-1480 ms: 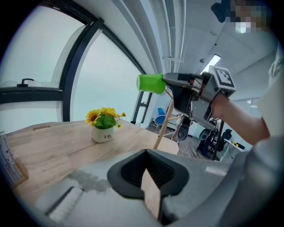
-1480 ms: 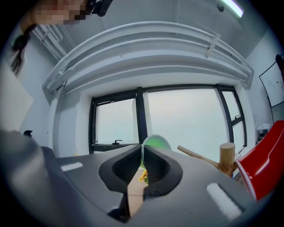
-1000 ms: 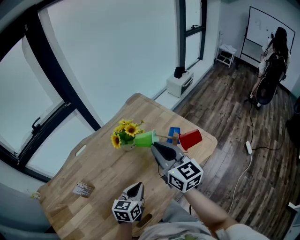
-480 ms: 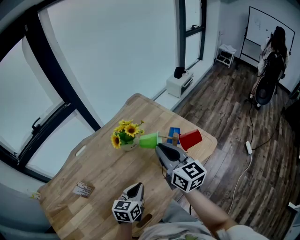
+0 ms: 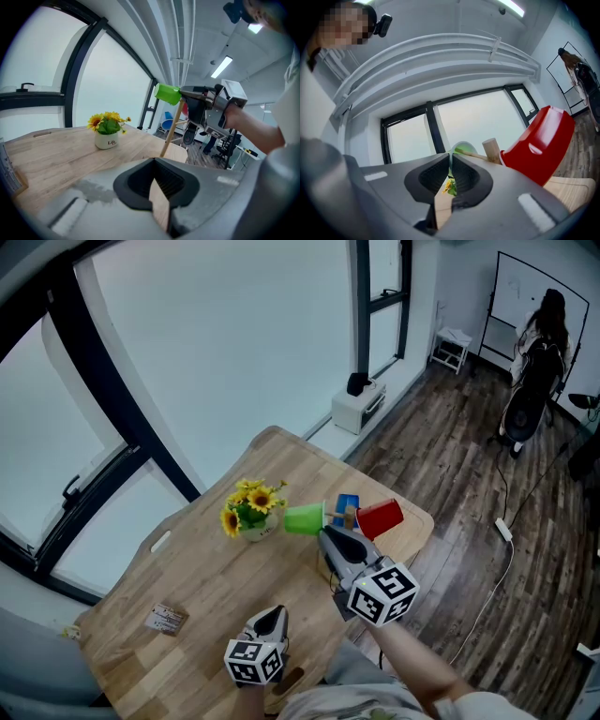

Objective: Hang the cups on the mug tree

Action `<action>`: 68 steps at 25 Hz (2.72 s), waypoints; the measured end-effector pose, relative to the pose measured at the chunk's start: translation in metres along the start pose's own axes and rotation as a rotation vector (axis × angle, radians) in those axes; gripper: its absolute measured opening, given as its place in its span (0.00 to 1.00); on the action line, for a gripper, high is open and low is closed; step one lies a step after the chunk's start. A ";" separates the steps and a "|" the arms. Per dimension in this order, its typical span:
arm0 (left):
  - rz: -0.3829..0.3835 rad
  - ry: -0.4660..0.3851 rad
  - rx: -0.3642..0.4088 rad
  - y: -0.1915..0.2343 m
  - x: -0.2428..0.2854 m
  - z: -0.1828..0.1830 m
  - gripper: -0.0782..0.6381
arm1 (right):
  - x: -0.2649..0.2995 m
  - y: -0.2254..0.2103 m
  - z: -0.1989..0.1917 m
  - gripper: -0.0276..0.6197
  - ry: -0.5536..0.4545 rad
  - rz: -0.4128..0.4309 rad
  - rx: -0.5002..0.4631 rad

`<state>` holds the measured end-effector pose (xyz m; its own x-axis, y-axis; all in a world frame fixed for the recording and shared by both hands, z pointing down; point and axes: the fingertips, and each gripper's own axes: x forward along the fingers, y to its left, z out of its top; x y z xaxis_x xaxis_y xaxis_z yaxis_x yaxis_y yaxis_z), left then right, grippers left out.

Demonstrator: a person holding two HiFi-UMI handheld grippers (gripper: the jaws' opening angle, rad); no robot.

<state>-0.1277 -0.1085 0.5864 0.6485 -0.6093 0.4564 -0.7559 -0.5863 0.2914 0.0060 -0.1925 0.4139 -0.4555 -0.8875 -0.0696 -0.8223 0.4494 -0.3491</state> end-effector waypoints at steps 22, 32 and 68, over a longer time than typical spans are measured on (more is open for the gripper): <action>-0.025 0.014 0.020 -0.009 -0.001 -0.002 0.11 | -0.020 -0.018 -0.017 0.08 0.043 -0.077 0.023; -0.017 0.007 0.017 -0.009 -0.004 -0.002 0.11 | -0.024 -0.020 -0.024 0.08 0.069 -0.094 0.011; -0.047 -0.152 0.096 -0.052 -0.010 0.065 0.11 | -0.085 0.004 -0.074 0.04 0.293 -0.102 -0.133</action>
<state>-0.0892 -0.1062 0.5119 0.6945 -0.6493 0.3100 -0.7171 -0.6597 0.2248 0.0161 -0.1079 0.4880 -0.4310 -0.8705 0.2377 -0.8974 0.3859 -0.2139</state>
